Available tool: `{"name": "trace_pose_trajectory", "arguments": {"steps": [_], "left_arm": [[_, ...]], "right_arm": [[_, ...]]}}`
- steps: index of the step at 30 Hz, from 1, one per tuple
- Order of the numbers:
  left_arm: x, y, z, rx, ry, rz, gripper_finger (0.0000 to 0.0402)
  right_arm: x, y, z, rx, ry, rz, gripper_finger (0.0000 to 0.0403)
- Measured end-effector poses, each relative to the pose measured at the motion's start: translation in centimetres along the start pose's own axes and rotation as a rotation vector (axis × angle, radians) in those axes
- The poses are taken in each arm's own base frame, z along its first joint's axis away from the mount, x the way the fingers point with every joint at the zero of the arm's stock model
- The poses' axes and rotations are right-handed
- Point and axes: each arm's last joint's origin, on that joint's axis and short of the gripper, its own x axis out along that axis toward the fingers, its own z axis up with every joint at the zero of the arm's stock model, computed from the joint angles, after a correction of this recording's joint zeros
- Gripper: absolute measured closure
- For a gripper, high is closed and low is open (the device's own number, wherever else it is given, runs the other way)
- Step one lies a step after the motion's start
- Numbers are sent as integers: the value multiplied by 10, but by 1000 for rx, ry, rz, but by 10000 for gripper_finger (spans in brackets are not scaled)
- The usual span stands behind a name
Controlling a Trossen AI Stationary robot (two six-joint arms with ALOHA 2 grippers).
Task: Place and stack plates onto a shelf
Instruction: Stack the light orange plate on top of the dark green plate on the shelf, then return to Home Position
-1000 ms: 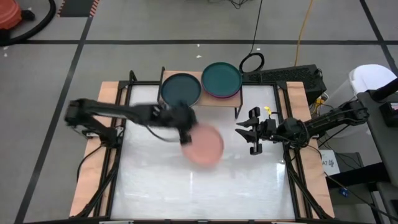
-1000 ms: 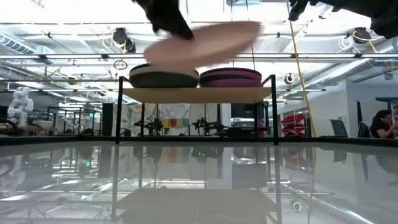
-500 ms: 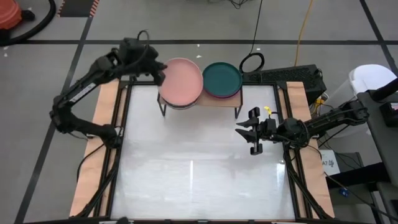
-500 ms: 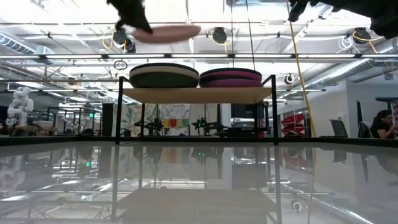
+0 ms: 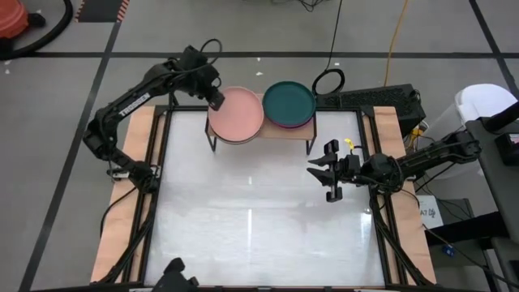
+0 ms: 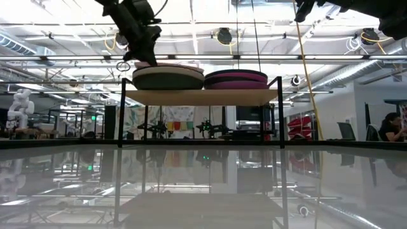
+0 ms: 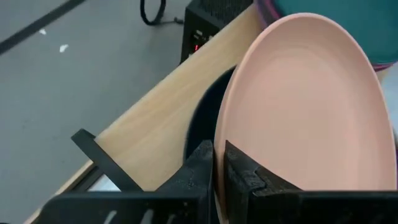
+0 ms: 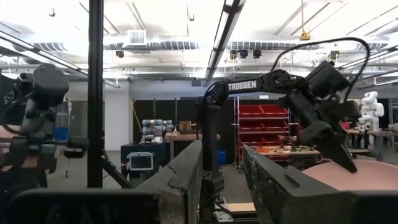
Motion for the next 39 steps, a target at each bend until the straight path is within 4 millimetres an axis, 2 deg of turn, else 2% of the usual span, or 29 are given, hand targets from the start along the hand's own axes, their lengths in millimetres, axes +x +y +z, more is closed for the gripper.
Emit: {"name": "trace_pose_trajectory", "arguments": {"steps": [4,9,17,21,27,32,36,39], "left_arm": [[10,1,-1,8,32,0,372],[10,-1,-3,39,57,-2,325],[-7,-5,-2,68,4,24,249],[-28,-8,0,104,-85,33,237],[-79,-22,-2,198,-305,48,236],[-97,-40,-25,283,-431,14,236],[-104,-48,-57,313,-581,-16,236],[-100,-50,-84,313,-681,-47,236]], "right_arm": [[0,0,-1,-2,9,1,303],[0,0,-2,-3,16,1,303],[0,0,-2,-4,18,2,303],[0,0,-2,-6,25,2,303],[0,0,-7,-15,69,6,303],[-2,0,-11,-23,130,9,303],[-6,-1,-13,-28,207,7,303],[-10,-3,-13,-11,253,-45,303]]}}
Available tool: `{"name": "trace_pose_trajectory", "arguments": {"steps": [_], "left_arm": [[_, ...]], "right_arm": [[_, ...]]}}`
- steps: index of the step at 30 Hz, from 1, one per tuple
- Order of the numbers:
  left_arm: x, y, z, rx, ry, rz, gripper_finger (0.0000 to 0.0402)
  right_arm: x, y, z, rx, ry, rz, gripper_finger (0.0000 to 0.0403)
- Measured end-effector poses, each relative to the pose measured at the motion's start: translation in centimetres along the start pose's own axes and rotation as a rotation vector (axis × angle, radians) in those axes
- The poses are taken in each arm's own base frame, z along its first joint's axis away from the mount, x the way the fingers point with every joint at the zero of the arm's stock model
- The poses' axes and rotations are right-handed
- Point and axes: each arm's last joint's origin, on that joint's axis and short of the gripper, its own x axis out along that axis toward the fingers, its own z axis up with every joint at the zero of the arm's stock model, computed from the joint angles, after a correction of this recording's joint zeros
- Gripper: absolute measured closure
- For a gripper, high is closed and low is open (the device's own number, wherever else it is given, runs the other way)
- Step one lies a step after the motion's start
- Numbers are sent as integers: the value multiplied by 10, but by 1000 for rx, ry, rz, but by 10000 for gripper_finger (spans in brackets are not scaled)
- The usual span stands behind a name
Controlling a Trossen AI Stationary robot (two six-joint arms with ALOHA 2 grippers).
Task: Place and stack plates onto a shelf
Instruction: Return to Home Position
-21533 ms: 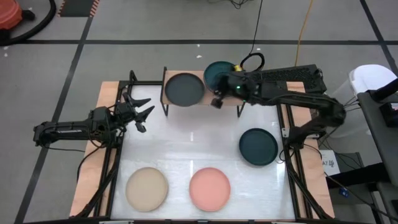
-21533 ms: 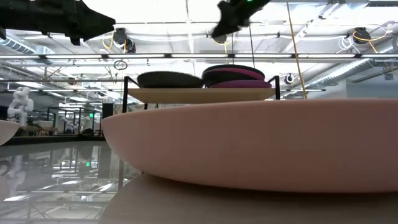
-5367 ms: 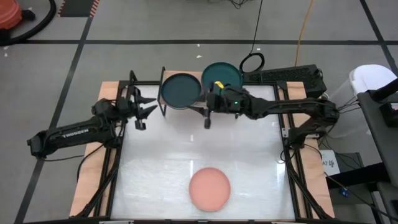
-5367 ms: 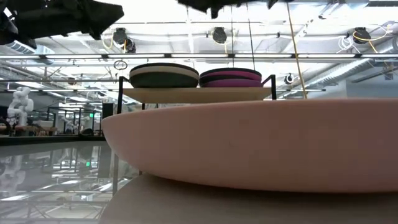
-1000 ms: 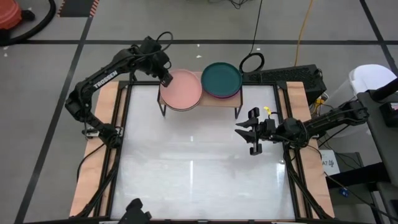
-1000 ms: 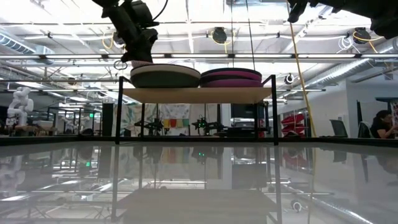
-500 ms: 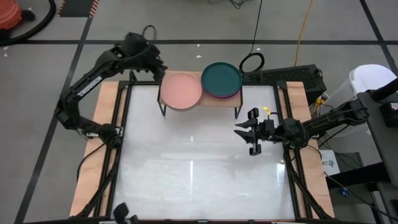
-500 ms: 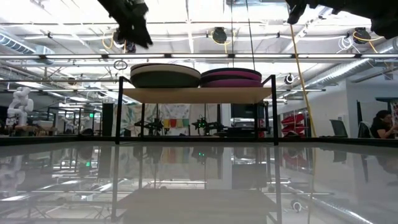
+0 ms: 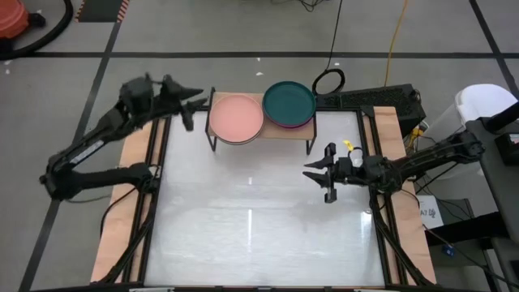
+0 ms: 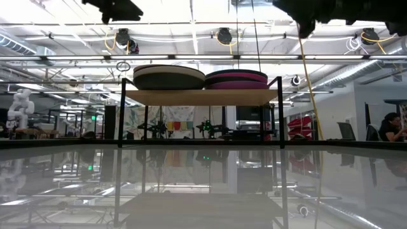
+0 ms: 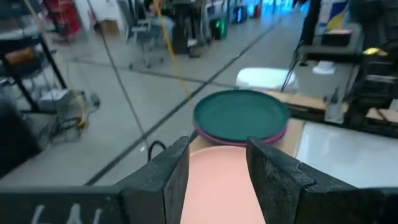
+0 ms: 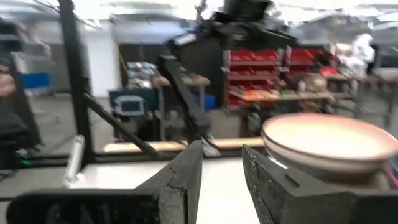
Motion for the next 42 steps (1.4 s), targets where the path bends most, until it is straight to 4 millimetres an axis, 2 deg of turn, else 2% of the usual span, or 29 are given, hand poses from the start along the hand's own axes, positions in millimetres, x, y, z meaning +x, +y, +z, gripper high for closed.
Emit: {"name": "trace_pose_trajectory", "arguments": {"steps": [7,14,19,25,38,42], "left_arm": [[-16,-16,-54,-36,-123,-27,236],[-14,-22,-101,-52,-116,-35,236],[-13,-24,-123,-47,-156,-29,236],[-12,-26,-134,-105,-138,-49,236],[-12,-26,-134,-76,-220,-48,236],[-11,-26,-136,-69,-200,-48,236]], "right_arm": [[-6,-4,-7,-9,112,-81,303],[-11,-6,-10,-60,180,-83,303],[-18,-8,-8,-37,206,-84,303],[-29,-12,-6,-48,246,-83,303],[-50,-18,14,-54,134,-76,303],[-58,-20,13,-58,172,-74,303]]}}
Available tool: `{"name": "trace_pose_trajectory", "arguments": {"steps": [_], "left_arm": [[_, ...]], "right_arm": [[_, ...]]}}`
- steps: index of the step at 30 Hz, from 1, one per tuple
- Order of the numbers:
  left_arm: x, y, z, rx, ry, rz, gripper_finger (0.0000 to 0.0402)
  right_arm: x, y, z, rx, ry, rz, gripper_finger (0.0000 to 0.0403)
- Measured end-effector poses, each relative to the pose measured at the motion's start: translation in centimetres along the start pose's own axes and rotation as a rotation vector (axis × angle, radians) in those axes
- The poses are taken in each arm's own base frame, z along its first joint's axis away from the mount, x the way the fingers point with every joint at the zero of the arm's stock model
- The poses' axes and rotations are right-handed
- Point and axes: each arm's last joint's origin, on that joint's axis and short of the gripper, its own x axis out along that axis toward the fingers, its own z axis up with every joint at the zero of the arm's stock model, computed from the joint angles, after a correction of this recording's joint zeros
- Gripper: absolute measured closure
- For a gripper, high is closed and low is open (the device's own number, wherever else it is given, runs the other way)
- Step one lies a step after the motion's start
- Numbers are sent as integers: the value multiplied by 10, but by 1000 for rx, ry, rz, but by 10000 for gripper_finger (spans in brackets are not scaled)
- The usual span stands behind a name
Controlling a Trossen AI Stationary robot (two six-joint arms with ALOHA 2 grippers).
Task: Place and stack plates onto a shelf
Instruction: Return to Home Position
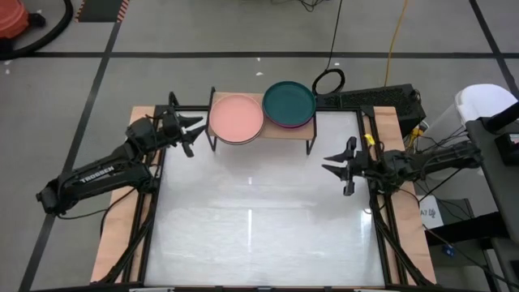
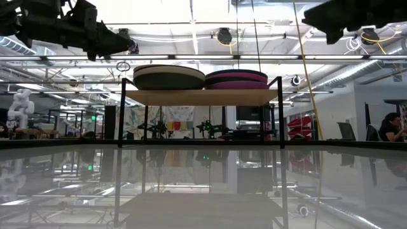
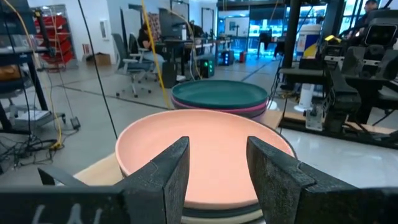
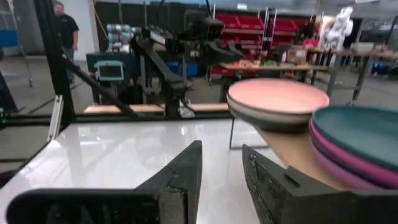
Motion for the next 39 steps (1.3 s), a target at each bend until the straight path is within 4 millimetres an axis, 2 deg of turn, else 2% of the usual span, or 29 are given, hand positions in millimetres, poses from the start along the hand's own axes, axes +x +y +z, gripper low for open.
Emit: {"name": "trace_pose_trajectory", "arguments": {"steps": [5,10,16,21,23,29,36,39], "left_arm": [[-4,-1,3,-4,-31,0,236],[-6,-4,-10,-34,-103,-81,236],[-14,-7,-33,-77,-190,-126,236],[-17,-7,-45,-75,-174,-127,239],[-17,-7,-52,-62,-154,-129,251],[-20,-7,-74,-59,-84,-116,323],[-20,-9,-77,-55,-50,-205,390],[-20,-10,-77,-68,-44,-215,396]], "right_arm": [[-9,-3,-3,47,28,0,303],[-13,-5,-5,63,-1,3,303],[-15,-5,-39,62,29,2,303],[-18,-6,-66,104,15,1,303],[-19,-6,-73,116,13,1,303],[-24,-8,-73,137,-35,2,303],[-26,-9,-74,126,-31,4,303],[-26,-9,-74,121,-30,4,303]]}}
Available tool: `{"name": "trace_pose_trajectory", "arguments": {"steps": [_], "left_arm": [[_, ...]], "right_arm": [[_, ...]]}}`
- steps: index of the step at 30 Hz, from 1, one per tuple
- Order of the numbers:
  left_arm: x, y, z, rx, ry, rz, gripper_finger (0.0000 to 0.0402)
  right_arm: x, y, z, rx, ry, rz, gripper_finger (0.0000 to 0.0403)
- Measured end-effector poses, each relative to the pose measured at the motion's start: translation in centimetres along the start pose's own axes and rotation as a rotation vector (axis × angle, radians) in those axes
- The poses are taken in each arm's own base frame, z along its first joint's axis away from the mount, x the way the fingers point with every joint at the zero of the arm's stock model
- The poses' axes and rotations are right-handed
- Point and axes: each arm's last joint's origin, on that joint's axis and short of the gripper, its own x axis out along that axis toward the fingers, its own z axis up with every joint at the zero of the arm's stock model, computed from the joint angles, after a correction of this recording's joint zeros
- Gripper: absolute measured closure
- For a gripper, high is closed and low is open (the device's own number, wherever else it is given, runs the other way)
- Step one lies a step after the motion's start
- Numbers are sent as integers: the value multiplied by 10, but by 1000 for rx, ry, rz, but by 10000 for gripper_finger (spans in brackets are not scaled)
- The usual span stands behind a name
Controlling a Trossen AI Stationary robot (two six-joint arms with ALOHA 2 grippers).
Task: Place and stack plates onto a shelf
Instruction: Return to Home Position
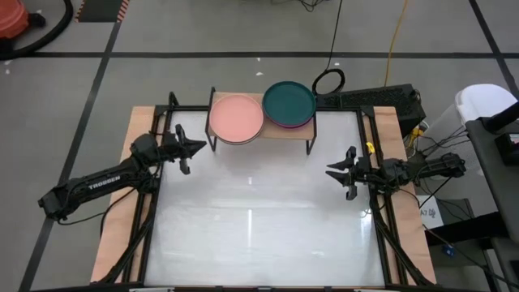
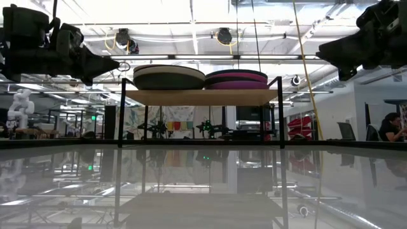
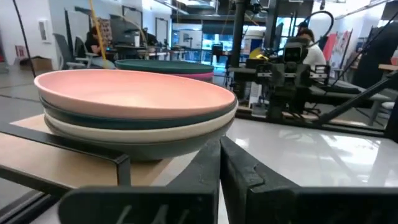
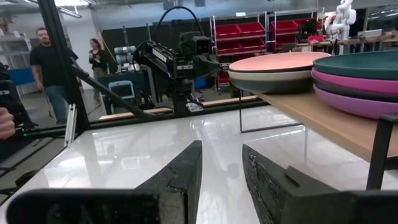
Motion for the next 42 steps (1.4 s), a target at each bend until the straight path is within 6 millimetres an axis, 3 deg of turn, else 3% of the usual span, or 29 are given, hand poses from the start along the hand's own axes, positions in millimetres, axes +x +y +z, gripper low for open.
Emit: {"name": "trace_pose_trajectory", "arguments": {"steps": [9,42], "left_arm": [[0,0,-11,-12,102,0,399],[0,-2,-10,-10,102,-34,381]], "right_arm": [[1,1,0,1,-5,0,303],[4,1,0,78,-2,-2,303]]}}
